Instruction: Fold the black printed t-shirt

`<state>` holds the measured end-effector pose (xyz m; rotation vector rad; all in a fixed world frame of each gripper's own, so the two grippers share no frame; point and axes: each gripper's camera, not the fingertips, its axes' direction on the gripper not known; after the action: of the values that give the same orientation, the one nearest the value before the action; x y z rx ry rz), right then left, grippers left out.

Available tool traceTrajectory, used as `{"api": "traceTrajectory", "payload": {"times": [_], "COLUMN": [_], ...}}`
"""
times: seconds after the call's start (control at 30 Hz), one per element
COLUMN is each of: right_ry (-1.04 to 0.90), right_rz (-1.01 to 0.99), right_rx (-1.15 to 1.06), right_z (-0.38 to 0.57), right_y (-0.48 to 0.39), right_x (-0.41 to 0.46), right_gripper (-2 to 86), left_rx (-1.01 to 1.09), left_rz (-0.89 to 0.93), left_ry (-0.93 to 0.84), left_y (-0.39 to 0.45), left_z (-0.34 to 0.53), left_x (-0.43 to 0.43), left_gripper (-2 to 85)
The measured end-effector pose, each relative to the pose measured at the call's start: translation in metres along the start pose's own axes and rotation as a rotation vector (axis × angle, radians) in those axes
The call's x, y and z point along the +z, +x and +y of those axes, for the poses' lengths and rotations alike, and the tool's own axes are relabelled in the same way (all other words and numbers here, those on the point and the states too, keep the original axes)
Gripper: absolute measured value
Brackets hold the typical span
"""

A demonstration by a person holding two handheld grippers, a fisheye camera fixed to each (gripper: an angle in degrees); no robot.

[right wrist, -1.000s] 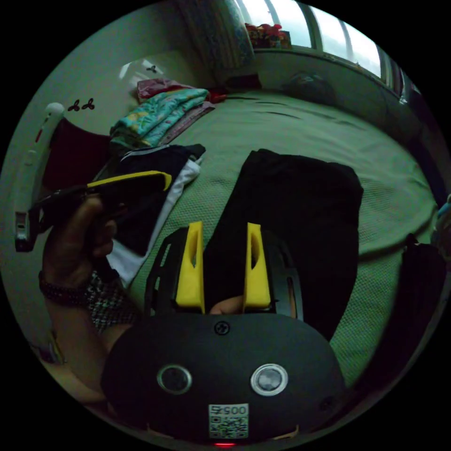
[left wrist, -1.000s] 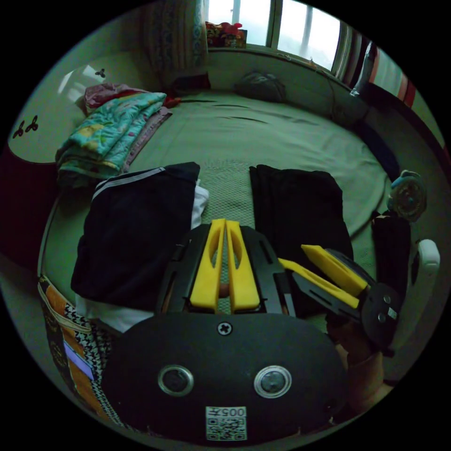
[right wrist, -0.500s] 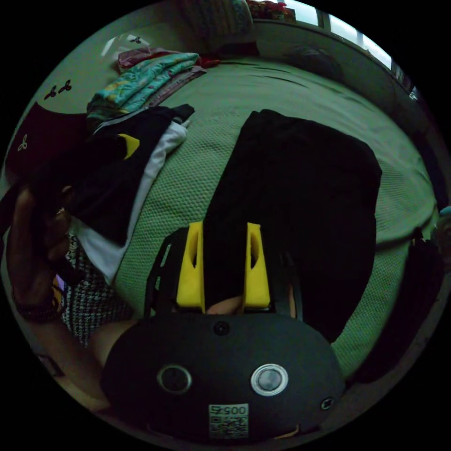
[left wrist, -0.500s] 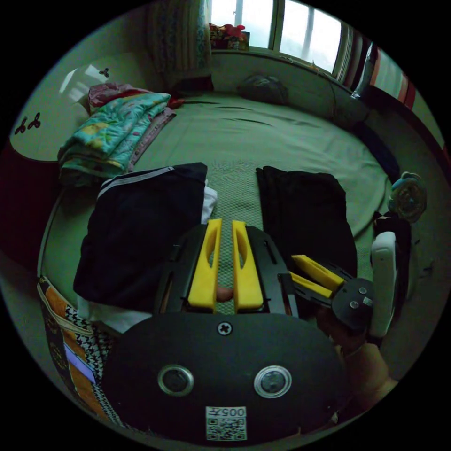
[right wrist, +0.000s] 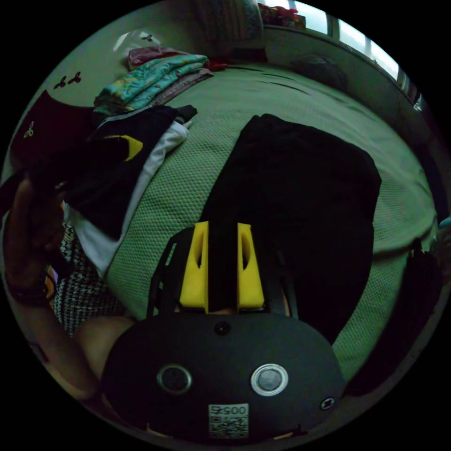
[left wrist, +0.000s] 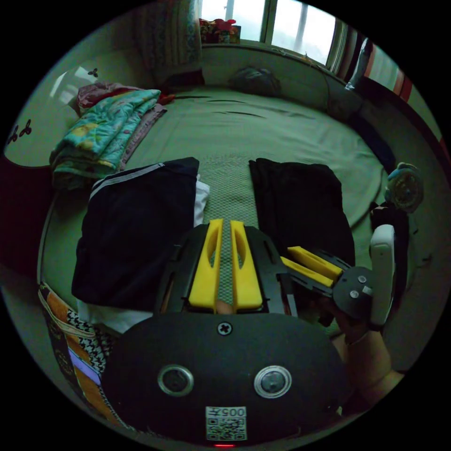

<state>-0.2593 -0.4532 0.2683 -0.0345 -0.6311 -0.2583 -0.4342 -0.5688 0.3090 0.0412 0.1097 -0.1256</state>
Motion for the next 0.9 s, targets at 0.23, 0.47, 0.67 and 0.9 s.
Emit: {"api": "traceTrajectory", "payload": {"times": [0.23, 0.47, 0.67, 0.9], "right_ry": [0.008, 0.051, 0.024, -0.024], "right_rz": [-0.09, -0.111, -0.152, -0.135], "right_rx": [0.05, 0.085, 0.119, 0.104], "right_z": [-0.007, -0.01, -0.014, -0.021], "right_y": [0.027, 0.051, 0.051, 0.043], "right_x": [-0.006, -0.017, 0.0, 0.013], "right_gripper": [-1.0, -1.1, 3.1, 10.6], "left_rx": [0.031, 0.036, 0.01, 0.026], "left_rz": [0.026, 0.0, 0.007, 0.025], "left_ry": [-0.002, -0.011, 0.022, 0.024], "left_y": [0.01, 0.018, 0.023, 0.029], "left_z": [-0.005, -0.01, -0.014, -0.019], "left_x": [0.012, 0.027, 0.034, 0.048], "left_gripper": [4.5, 4.5, 4.0, 3.8]}}
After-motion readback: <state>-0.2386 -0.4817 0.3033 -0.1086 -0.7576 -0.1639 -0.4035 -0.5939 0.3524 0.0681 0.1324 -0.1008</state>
